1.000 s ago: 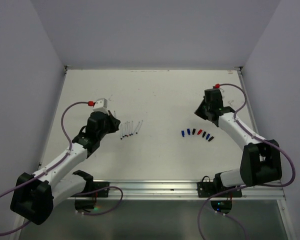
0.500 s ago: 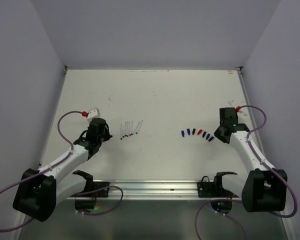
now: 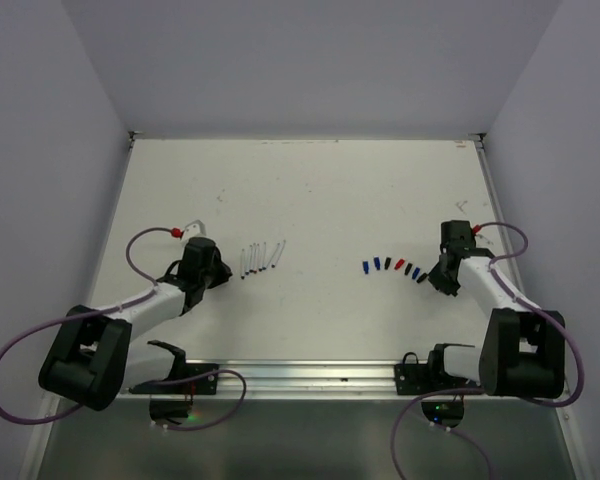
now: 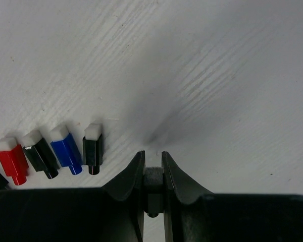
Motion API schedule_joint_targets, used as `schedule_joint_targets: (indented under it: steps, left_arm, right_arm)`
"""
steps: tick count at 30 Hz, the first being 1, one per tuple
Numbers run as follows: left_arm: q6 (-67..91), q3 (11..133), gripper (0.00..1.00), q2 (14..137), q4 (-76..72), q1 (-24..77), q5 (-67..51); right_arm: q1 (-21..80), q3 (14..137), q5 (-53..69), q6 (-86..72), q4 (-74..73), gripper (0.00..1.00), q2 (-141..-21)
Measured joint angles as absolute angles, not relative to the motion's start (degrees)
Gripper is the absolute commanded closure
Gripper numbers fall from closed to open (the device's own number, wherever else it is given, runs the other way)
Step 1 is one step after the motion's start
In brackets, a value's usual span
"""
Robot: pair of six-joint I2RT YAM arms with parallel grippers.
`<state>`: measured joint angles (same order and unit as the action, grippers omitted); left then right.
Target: Open the pen caps
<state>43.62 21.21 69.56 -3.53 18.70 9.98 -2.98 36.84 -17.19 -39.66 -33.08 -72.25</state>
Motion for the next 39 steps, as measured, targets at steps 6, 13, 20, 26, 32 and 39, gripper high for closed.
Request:
schedule_joint_targets:
  steps: [6,13,20,26,32,39]
  left_arm:
    - [44.0,21.2,1.00,72.8,-9.1,18.6,6.9]
    - [44.2,21.0,0.82,74.7,-12.6,18.6,3.2]
    - [44.4,20.7,0.72,74.2,-12.8,18.5,2.3]
    - [44.4,20.6,0.70,72.6,-11.6,18.5,2.3]
    - [44.4,20.3,0.68,71.0,-11.1,18.5,2.3]
    - [44.4,20.3,0.58,67.6,-9.3,18.5,2.3]
  right_arm:
    - [-4.1,35.5,-14.9,-39.6,-29.8,0.89,-74.7]
    - [-4.6,35.7,-13.0,-38.6,-27.9,0.71,-75.5]
    - [-4.6,35.7,-11.8,-37.8,-26.5,0.63,-75.5]
    - [-4.6,35.7,-10.8,-37.7,-26.2,0.63,-75.2]
    - [-4.6,35.7,-10.7,-37.5,-26.2,0.63,-72.5]
    - [-4.6,36.5,-10.9,-37.1,-29.3,0.52,-68.9]
